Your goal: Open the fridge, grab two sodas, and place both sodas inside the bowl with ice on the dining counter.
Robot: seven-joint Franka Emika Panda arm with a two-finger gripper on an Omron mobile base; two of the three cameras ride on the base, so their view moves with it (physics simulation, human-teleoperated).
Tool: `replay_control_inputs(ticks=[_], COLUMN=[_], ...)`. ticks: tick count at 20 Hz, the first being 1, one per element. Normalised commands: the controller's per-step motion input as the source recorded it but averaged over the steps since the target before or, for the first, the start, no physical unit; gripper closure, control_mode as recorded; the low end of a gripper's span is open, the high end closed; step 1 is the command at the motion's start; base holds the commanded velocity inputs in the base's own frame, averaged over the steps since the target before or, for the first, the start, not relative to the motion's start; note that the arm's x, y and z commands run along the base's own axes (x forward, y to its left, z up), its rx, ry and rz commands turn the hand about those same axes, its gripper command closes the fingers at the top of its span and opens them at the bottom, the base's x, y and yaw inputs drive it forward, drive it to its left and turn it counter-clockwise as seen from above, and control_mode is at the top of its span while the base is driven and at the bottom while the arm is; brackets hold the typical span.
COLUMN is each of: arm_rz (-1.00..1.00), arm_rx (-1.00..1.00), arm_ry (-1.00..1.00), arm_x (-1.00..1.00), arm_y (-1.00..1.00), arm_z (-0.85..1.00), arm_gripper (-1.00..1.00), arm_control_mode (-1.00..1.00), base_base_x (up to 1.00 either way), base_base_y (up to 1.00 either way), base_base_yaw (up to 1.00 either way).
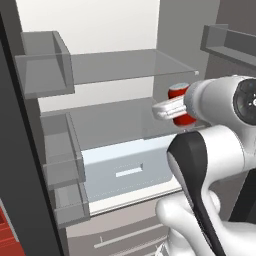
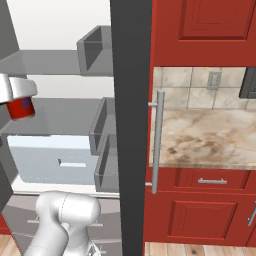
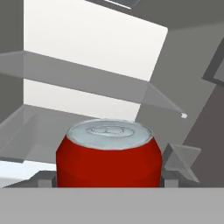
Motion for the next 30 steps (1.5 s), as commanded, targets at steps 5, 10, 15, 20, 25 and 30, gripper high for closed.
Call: replay_control_inputs(ticks=[5, 10, 15, 20, 25, 30], arm_rz=[0.00, 0.00, 0.00, 0.00, 0.00, 0.00], arm_rx=[0.00, 0.00, 0.00, 0.00, 0.00, 0.00], arm_ry=[0.00, 0.00, 0.00, 0.00, 0.00, 0.00], arm_x=[-0.27, -0.49, -0.38, -0.10, 0.00, 0.00], arm_y=[0.00, -0.05, 0.00, 0.00, 0.00, 0.00], arm_z=[-0.13, -0.21, -0.12, -0.02, 0.00, 0.00], arm_gripper=[1.00, 1.00, 1.00, 1.00, 1.00, 1.00], arm_control_mode=[-1.00, -1.00, -1.00, 1.00, 1.00, 1.00], base_base_x=[0.00, 0.00, 0.00, -0.64, -0.92, -0.94], base_base_y=[0.00, 0.00, 0.00, 0.20, 0.31, 0.08], base_base_yaw=[0.00, 0.00, 0.00, 0.00, -0.01, 0.01])
